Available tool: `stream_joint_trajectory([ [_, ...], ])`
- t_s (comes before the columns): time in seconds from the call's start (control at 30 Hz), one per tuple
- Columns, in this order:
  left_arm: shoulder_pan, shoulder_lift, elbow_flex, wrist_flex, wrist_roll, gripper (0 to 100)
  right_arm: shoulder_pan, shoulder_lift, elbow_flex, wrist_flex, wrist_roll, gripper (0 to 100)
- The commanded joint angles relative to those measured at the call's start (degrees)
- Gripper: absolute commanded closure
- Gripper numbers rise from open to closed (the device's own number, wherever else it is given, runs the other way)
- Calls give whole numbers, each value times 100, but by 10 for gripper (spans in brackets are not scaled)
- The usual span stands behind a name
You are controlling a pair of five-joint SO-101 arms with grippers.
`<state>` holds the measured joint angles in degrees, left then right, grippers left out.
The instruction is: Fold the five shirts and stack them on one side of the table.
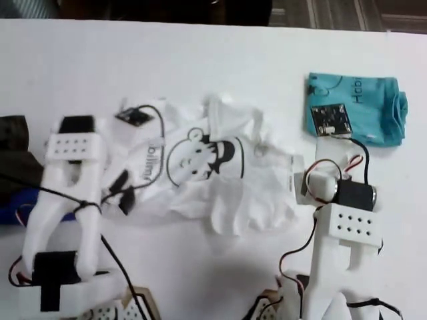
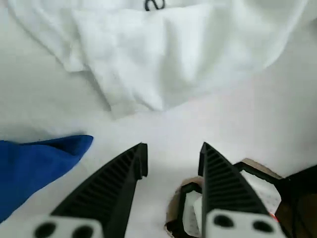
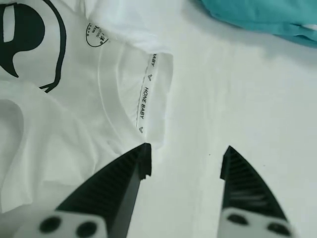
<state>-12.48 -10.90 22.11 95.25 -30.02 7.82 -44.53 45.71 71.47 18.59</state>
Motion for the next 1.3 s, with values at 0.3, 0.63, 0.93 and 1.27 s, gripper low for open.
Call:
stream_joint_trajectory([
  [0.3, 18, -185, 734, -2866, 818, 797, -673, -171, -18, -92, -413, 772],
  [0.63, -158, -185, 2035, -3710, 730, 797, -1534, 347, -18, -1429, -607, 772],
  [0.93, -343, -202, 2246, -3912, 396, 986, -1552, 2413, -62, -2229, -615, 772],
  [1.27, -413, -255, 1516, -2435, 396, 973, -1552, 3521, -1020, -2352, -615, 769],
])
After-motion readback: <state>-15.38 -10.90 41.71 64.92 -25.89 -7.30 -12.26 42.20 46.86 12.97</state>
